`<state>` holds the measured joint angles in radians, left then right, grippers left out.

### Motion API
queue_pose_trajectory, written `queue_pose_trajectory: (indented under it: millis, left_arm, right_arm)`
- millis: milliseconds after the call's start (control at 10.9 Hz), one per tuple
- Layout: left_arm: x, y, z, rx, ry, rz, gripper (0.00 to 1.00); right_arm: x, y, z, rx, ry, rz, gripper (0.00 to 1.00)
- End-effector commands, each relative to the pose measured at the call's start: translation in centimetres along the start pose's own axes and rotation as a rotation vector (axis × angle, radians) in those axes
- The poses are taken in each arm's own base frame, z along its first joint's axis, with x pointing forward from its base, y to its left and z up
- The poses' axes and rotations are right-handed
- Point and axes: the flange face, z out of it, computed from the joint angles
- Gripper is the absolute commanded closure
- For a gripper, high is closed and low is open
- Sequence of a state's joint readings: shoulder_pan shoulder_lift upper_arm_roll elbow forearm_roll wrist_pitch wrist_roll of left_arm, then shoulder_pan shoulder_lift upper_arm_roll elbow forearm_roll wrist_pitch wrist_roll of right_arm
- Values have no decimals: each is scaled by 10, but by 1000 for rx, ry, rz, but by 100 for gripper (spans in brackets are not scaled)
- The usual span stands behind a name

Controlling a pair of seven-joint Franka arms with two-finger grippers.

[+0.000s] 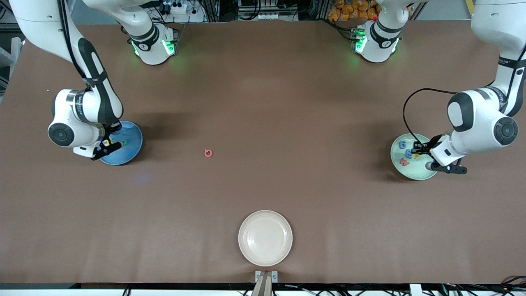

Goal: Sort uppercase to blue plate, lowercase to green plate
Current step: 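Release the yellow h on the green plate while the right gripper releases the W, then raise the left gripper away while the right gripper moves toward the pink Q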

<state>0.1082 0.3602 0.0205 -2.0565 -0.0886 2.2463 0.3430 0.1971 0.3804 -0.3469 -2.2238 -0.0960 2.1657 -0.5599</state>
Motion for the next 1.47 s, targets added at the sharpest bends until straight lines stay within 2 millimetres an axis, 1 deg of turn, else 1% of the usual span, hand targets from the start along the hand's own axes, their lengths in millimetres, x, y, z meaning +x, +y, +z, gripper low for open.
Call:
queue_pose_trajectory:
  millis: [0, 92, 184, 276, 368, 460, 552, 644, 736, 828, 1012, 1104, 1196, 1288, 1380]
  left_arm:
    - [0, -15, -22, 30, 25, 64, 0]
    - [2, -13, -44, 42, 58, 69, 0]
    - [1, -7, -64, 37, 51, 73, 0]
    - [1, 1, -95, 28, 42, 69, 0]
    - [4, 11, -127, 20, 33, 39, 0]
    - [7, 36, -155, 14, 15, 26, 0]
    - [7, 63, -190, 11, 10, -9, 0]
    - [4, 87, -221, 12, 12, -61, 0]
    - [-3, 111, -246, 19, 21, -112, 0]
    - [-15, 128, -268, 24, 30, -132, 0]
    - [-46, 140, -311, 26, 46, -120, 0]
    - [-54, 143, -332, 27, 51, -115, 0]
    - [-60, 141, -355, 36, 54, -119, 0]
    - [-66, 140, -374, 73, 64, -122, 0]
    - [-70, 146, -387, 108, 76, -112, 0]
  right_arm:
    - [1, 1, 6, 8, 26, -5, 72]
    - [2, 2, 9, 9, 22, -5, 57]
    - [2, 2, 9, 9, 20, -4, 51]
    - [2, 2, 9, 9, 20, -4, 39]
    - [2, 1, 8, 8, 21, -5, 36]
    - [3, -1, 7, 10, 18, -5, 35]
    - [5, 0, -1, 6, 26, -2, 35]
    - [7, 1, -14, 6, 26, -3, 35]
    - [9, 1, -31, 11, 24, 1, 35]
    - [11, 1, -51, 20, 43, 8, 35]
    - [12, 4, -98, 27, 62, 21, 35]
    - [13, 2, -124, 34, 52, 58, 35]
    - [15, -3, -151, 34, 54, 62, 35]
    - [11, -4, -177, 28, 72, 63, 36]
    - [6, -8, -199, 22, 94, 78, 36]
